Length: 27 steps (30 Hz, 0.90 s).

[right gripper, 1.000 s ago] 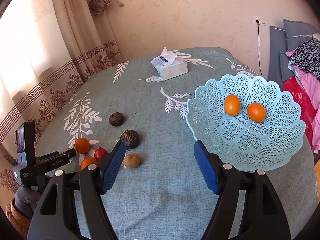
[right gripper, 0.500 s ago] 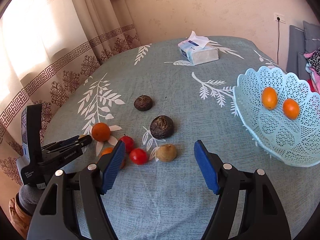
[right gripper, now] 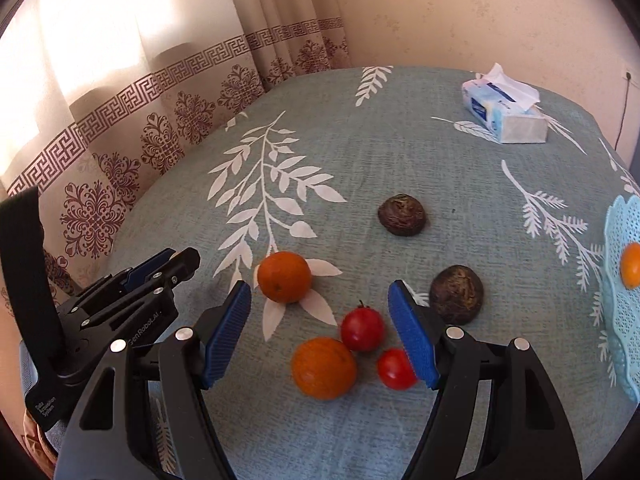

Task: Organize fruits
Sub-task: 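Move the left gripper to the tan round fruit and grasp it, then grasp an orange with the right gripper while the left holds the tan fruit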

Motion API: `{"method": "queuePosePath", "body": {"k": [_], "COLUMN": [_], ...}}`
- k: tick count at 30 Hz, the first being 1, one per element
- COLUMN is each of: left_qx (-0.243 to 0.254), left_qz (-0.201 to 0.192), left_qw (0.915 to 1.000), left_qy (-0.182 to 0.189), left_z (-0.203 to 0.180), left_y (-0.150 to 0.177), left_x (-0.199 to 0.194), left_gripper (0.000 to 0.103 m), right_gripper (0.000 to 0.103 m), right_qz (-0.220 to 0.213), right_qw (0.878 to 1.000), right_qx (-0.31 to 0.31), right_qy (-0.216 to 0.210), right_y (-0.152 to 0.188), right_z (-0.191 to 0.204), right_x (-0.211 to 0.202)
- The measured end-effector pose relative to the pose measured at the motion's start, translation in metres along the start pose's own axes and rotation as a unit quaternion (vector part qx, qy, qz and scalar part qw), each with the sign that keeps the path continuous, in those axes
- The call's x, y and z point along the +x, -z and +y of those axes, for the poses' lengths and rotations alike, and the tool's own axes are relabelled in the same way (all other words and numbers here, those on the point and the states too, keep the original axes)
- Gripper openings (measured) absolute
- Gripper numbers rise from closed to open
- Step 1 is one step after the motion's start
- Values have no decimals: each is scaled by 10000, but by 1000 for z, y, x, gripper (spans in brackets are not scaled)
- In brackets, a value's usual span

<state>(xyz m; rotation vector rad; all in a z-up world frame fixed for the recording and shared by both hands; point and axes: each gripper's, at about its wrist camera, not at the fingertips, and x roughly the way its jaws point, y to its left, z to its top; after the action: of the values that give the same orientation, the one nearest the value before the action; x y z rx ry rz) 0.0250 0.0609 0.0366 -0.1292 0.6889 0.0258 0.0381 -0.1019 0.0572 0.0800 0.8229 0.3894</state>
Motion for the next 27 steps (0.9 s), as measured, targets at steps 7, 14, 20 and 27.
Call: {"method": "queuePosePath", "body": {"k": [7,14,20,27], "left_qx": [-301,-444,-437,-483], "left_qz": [-49,31,36,89], "left_qw": [9995,9990,9990,9988], "left_qy": [-62,-58,-29,5], "left_z": [11,16,16,18], "left_y": [0,0,0,0], "left_x": [-2,2,3,4], "left_gripper": [28,28,28,27], "right_gripper": [54,52,41,41], "right_qz": [446,759,749,300], "right_qw": [9974,9951,9955,9991], "right_qx": [-555,-582,-572,-304], "right_qy": [-99,-246,-89,-14], "right_y": [-11,-17,-16,-17], "right_z": [23,25,25,11], "right_x": [41,68,72,41]}}
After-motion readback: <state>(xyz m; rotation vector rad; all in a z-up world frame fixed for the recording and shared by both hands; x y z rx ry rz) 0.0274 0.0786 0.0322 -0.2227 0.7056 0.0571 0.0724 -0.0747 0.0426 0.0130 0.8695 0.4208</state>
